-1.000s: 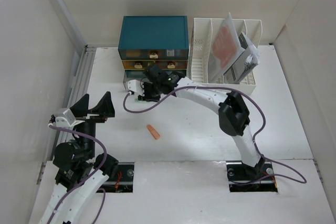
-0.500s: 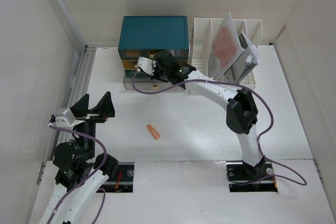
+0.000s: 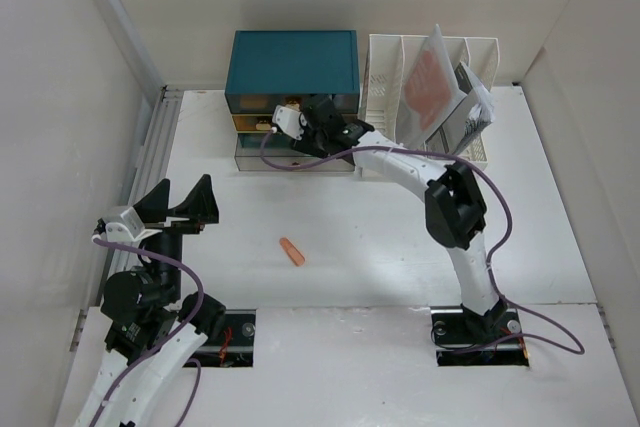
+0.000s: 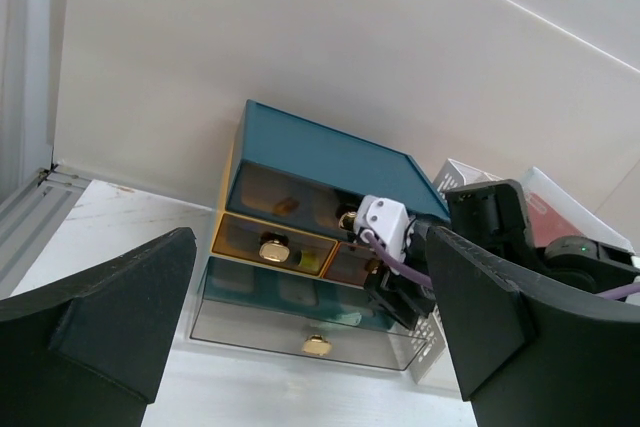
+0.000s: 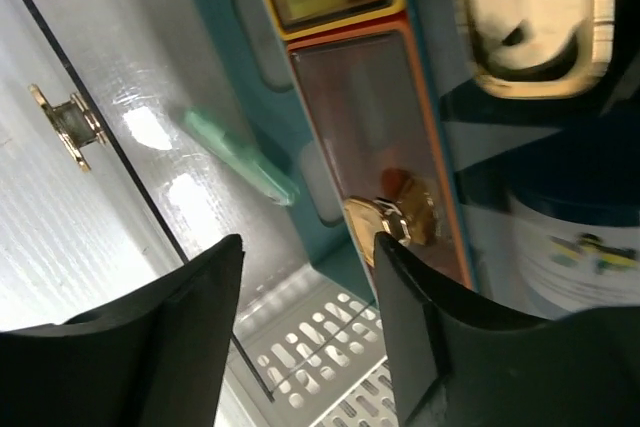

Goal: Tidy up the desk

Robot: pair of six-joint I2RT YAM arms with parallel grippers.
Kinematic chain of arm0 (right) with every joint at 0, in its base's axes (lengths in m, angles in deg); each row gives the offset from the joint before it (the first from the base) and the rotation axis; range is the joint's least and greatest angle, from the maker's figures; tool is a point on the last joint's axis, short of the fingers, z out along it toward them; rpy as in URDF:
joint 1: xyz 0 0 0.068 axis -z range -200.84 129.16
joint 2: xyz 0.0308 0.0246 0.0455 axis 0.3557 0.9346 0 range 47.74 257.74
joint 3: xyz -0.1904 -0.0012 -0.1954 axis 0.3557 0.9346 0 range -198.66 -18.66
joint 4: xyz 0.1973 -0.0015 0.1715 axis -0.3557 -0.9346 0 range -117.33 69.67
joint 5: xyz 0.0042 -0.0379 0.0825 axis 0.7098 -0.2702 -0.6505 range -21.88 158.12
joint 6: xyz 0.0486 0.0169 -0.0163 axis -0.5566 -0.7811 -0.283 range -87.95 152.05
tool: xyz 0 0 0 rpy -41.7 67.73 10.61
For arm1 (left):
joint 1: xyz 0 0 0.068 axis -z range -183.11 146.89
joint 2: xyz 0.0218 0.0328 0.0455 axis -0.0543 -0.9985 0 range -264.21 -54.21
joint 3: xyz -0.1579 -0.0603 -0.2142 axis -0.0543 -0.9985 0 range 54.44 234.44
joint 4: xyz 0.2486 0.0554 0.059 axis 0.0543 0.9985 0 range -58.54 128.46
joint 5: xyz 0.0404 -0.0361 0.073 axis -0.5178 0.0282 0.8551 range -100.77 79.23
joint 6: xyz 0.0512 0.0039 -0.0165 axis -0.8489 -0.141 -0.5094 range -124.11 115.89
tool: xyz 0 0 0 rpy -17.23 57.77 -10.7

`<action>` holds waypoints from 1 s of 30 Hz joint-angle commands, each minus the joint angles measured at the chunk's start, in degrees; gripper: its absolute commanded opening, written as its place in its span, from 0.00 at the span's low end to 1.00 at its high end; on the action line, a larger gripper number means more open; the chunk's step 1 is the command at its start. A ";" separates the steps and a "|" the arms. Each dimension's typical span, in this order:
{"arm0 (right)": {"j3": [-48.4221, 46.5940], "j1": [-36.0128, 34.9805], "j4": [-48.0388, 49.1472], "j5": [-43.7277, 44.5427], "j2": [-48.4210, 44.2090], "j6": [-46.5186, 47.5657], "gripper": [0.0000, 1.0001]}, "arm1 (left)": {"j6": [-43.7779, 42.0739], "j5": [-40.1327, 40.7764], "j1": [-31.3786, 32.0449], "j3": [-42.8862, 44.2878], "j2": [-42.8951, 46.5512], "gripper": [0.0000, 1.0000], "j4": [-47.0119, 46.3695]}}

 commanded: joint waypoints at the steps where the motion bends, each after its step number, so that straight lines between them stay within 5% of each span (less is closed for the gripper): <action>1: -0.57 0.15 2.41 0.41 0.11 -0.23 0.61 | -0.91 -0.62 0.11 0.03 -0.27 0.99 -1.97; 6: 2.14 0.15 1.88 -10.81 -5.75 -2.51 0.59 | -0.91 -0.62 0.11 0.03 -0.27 0.99 -1.97; 9: 6.00 0.15 0.65 -27.24 -8.84 -4.87 0.52 | -0.91 -0.62 0.11 0.03 -0.27 0.99 -1.97; 14: 12.61 -2.20 0.92 -39.22 -12.02 -10.51 0.59 | -0.91 -0.62 0.11 0.03 -0.27 0.99 -1.97; 23: 32.98 -9.51 13.71 -28.45 -16.84 -31.91 0.60 | -0.91 -0.62 0.11 0.56 -0.27 0.99 -1.97; 30: 34.95 -12.24 16.56 -18.05 -15.98 -43.11 0.60 | -0.91 -0.62 0.11 0.56 -0.27 0.99 -1.97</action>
